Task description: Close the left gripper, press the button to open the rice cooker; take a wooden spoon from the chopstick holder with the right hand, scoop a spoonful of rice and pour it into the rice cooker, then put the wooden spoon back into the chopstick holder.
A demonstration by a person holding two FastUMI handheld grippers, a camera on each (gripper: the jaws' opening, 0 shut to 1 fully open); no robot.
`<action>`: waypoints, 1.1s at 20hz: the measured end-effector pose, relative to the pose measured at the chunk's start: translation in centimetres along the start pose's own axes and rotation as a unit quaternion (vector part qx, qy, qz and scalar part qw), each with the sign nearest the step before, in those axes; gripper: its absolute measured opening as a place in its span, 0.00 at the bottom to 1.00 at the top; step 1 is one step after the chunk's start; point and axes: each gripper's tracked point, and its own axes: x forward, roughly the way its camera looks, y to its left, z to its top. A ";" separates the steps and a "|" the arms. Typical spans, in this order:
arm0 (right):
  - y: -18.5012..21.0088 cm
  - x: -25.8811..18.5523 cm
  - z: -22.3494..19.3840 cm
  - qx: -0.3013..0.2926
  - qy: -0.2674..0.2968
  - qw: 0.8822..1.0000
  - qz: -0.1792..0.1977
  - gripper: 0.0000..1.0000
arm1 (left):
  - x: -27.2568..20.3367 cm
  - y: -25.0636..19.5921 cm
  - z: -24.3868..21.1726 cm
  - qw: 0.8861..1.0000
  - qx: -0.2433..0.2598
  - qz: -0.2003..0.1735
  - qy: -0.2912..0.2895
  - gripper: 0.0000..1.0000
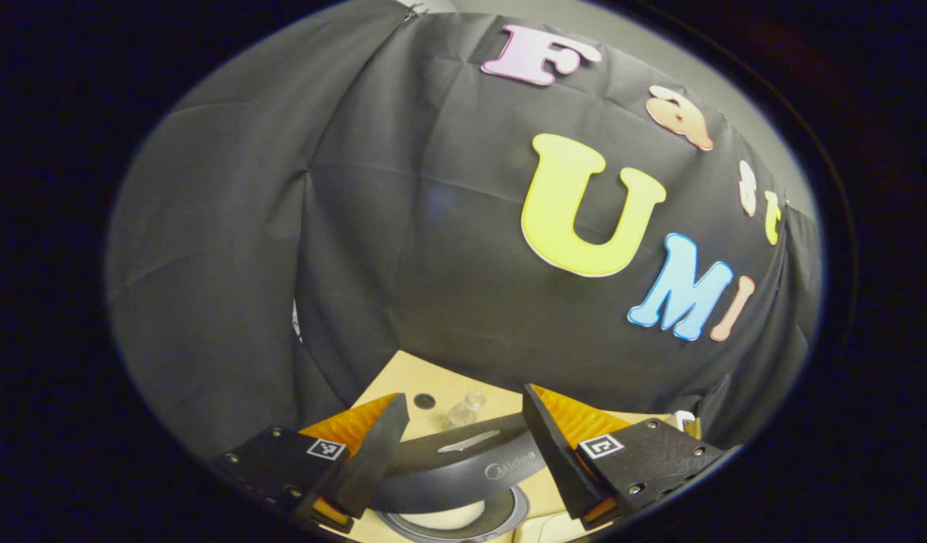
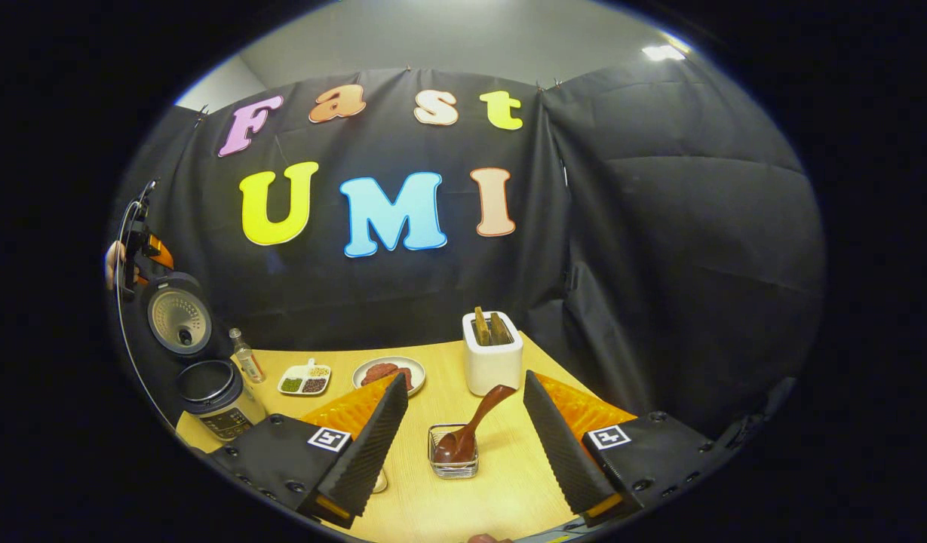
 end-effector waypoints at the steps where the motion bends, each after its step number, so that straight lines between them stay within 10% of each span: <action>1: 0.2 -0.1 0.5 -0.005 -0.007 1.000 0.001 0.98 | 0.8 0.0 -0.5 1.000 0.000 0.000 0.010 0.96; 8: 0.3 -0.3 -0.6 -0.003 0.004 1.000 0.012 0.98 | 0.6 -1.2 -4.4 0.995 -0.071 0.001 0.074 0.98; 22: -3.5 1.4 -3.4 0.029 0.040 0.998 0.029 0.98 | -2.9 -4.3 -15.0 0.986 -0.009 0.027 0.166 0.99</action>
